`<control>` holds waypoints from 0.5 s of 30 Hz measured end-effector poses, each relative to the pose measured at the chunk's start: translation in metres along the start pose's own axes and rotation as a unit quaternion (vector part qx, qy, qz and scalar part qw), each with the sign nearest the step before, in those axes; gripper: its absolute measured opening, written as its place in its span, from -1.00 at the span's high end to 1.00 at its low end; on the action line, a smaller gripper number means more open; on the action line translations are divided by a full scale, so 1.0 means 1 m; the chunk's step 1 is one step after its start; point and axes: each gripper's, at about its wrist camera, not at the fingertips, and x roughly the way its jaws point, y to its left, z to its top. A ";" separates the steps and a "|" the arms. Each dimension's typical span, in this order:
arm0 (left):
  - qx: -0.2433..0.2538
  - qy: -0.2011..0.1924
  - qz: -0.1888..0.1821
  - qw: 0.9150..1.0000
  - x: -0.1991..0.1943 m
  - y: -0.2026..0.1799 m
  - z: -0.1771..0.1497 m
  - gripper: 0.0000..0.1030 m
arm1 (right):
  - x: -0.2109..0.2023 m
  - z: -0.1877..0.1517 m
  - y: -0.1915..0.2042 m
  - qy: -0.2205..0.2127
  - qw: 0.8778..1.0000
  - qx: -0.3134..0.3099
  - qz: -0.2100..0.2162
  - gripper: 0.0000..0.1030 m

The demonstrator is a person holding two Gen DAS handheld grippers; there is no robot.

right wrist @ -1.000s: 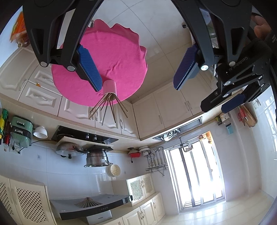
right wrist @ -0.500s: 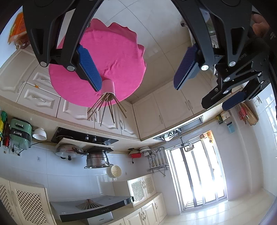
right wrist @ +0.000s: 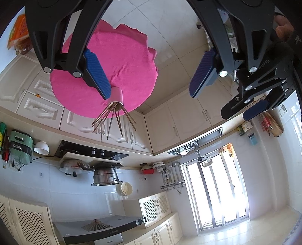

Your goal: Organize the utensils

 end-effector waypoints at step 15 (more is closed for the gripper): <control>0.013 0.033 0.011 0.999 0.078 -0.018 0.005 -0.35 | 0.063 0.009 -0.046 0.028 0.999 0.026 0.001 -0.65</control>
